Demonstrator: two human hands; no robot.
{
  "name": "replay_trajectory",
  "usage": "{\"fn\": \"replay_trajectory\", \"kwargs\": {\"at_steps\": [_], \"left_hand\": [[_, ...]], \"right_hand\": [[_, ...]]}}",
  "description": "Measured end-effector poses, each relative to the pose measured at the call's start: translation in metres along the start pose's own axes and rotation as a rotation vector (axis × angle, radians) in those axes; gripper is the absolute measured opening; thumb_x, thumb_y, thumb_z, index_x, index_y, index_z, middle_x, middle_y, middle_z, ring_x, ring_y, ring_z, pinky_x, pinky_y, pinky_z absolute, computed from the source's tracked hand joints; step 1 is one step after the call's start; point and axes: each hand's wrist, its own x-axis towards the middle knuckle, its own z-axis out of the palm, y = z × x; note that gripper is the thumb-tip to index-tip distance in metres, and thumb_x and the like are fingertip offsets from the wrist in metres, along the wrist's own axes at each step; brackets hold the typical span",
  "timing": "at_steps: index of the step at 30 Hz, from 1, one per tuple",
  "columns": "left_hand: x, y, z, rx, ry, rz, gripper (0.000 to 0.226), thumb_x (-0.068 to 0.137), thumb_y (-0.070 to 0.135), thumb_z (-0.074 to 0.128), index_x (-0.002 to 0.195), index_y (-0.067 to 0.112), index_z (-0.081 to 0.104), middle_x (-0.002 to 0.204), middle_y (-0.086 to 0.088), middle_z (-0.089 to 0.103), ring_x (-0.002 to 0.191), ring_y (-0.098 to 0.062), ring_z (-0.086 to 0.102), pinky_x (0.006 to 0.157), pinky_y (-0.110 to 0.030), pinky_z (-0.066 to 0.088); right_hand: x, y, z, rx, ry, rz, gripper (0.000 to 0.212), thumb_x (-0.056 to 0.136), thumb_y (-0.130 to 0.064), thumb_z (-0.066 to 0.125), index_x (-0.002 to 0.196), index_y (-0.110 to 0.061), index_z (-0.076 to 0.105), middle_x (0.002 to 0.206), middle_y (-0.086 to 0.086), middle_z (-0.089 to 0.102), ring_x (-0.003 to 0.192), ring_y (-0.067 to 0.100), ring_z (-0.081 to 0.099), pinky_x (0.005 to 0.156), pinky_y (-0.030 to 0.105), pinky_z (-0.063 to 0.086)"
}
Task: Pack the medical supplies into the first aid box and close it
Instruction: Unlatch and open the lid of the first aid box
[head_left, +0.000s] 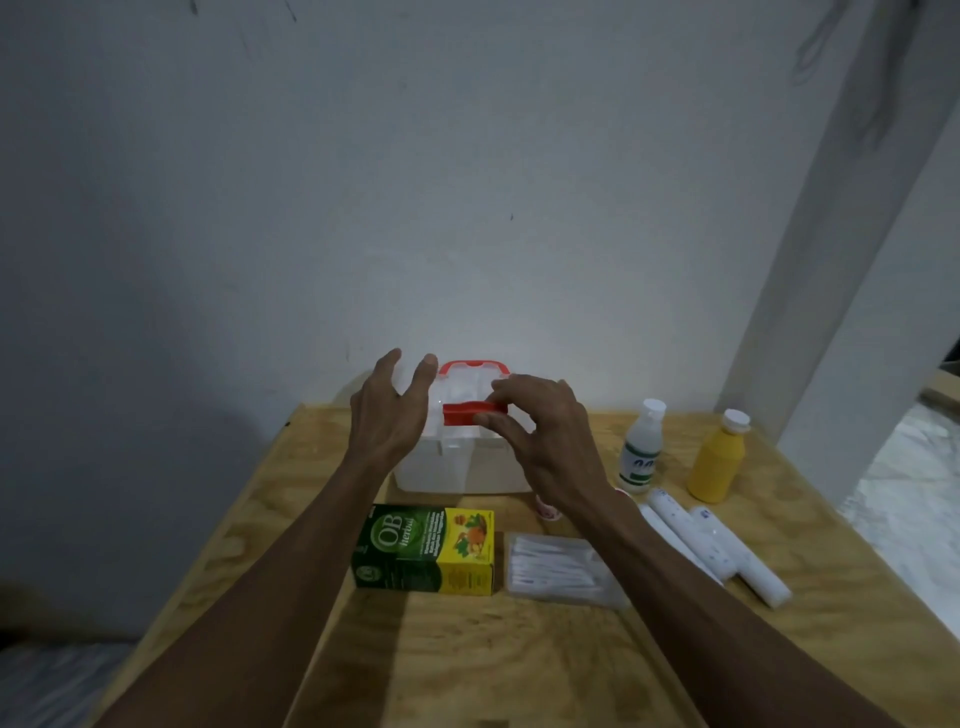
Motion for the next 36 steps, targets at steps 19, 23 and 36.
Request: {"fn": "replay_trajectory", "kwargs": {"at_steps": [19, 23, 36], "left_hand": [[0.003, -0.010, 0.006, 0.082, -0.092, 0.049, 0.079, 0.082, 0.047, 0.070, 0.145, 0.013, 0.038, 0.149, -0.004, 0.044, 0.134, -0.026, 0.043, 0.107, -0.034, 0.035], [0.008, -0.011, 0.006, 0.141, -0.113, 0.069, 0.074, 0.082, 0.037, 0.073, 0.143, 0.011, 0.040, 0.149, -0.006, 0.043, 0.134, -0.024, 0.042, 0.101, -0.028, 0.034], [0.018, -0.025, 0.011, 0.173, -0.153, 0.027, 0.086, 0.083, 0.048, 0.067, 0.152, 0.016, 0.027, 0.161, -0.001, 0.021, 0.146, -0.023, 0.023, 0.116, -0.040, 0.024]], "right_hand": [[0.154, 0.009, 0.003, -0.046, 0.168, 0.142, 0.035, 0.095, -0.040, 0.059, 0.117, -0.013, 0.061, 0.103, 0.009, 0.073, 0.087, 0.025, 0.070, 0.078, 0.044, 0.059], [0.175, 0.020, 0.014, -0.123, 0.187, 0.175, 0.037, 0.095, -0.043, 0.057, 0.120, -0.016, 0.059, 0.102, 0.007, 0.073, 0.088, 0.026, 0.069, 0.082, 0.046, 0.056], [0.171, 0.051, 0.032, -0.363, 0.211, 0.079, 0.041, 0.099, -0.044, 0.046, 0.131, -0.022, 0.059, 0.119, 0.011, 0.059, 0.103, 0.030, 0.056, 0.087, 0.044, 0.046]]}}
